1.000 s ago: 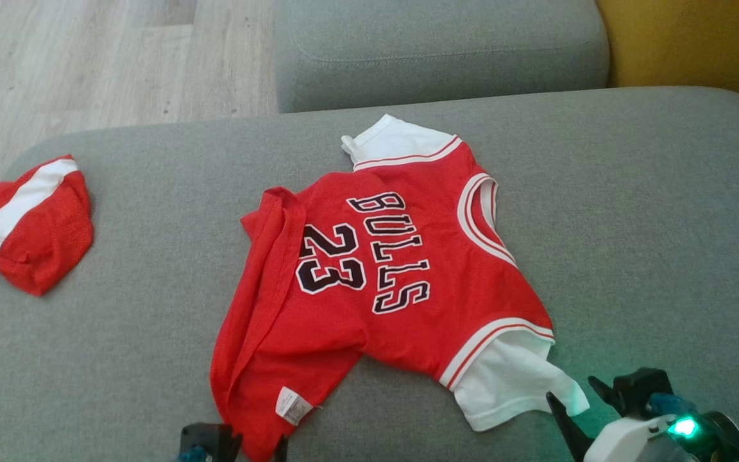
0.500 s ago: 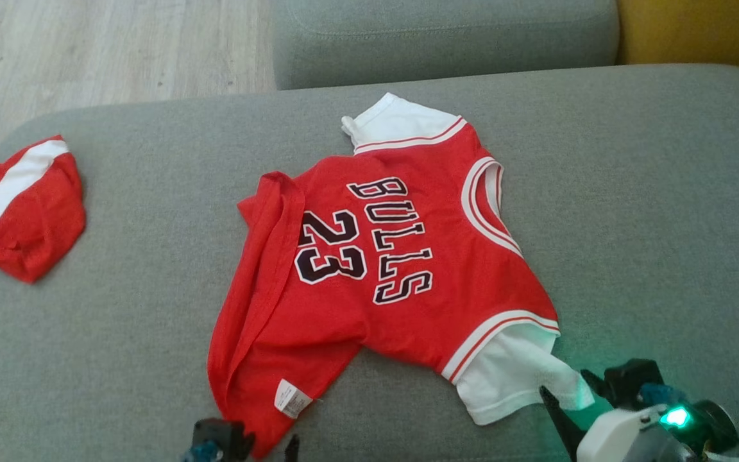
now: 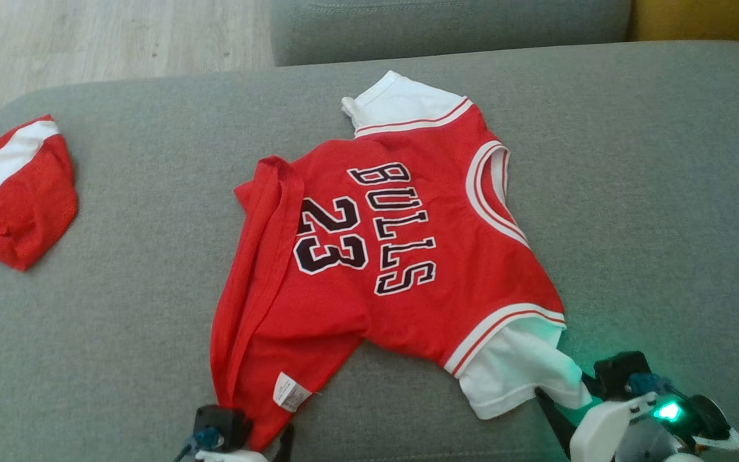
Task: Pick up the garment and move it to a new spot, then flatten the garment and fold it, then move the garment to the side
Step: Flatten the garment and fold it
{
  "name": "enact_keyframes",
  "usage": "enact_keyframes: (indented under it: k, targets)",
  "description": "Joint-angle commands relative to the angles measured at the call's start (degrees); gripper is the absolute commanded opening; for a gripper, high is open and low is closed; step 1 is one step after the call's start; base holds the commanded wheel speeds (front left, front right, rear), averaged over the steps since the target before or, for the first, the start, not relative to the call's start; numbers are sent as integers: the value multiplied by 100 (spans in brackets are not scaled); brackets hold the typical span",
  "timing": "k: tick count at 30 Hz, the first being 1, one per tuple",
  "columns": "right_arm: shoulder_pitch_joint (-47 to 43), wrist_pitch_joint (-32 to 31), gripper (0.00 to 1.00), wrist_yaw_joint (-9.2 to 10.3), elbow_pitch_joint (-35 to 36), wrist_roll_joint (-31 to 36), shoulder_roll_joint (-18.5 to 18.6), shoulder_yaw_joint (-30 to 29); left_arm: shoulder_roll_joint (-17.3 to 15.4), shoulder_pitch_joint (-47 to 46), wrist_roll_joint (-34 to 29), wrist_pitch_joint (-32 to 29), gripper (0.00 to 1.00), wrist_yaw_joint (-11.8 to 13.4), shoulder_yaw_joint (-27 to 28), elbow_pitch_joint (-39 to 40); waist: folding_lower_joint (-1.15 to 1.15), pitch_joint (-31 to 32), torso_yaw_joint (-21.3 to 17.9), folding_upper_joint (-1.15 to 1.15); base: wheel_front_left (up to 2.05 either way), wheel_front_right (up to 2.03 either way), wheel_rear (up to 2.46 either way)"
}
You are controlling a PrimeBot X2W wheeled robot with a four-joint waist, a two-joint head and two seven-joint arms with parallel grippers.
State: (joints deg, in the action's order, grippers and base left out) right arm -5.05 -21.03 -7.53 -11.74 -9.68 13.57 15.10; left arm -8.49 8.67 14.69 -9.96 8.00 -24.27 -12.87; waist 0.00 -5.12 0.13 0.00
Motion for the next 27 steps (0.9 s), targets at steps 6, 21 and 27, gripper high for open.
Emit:
enact_keyframes:
  k: [6, 21, 27]
  targets:
    - [388, -46, 100, 4, 60, -130, 168, 205, -38, -412, -32, 21, 38, -54, 85, -137, 0, -106, 43, 0, 0, 0, 0]
    - [110, -172, 0, 4, 1294, -1775, 7, -511, -190, -300, 466, 28, 0, -242, 328, 696, 0, 285, 70, 0, 0, 0, 0]
    - [-316, -645, 0, 4, 3330, -3134, 117, -1466, -606, -126, 846, -533, 0, -314, 670, 2706, 0, 578, 48, 0, 0, 0, 0]
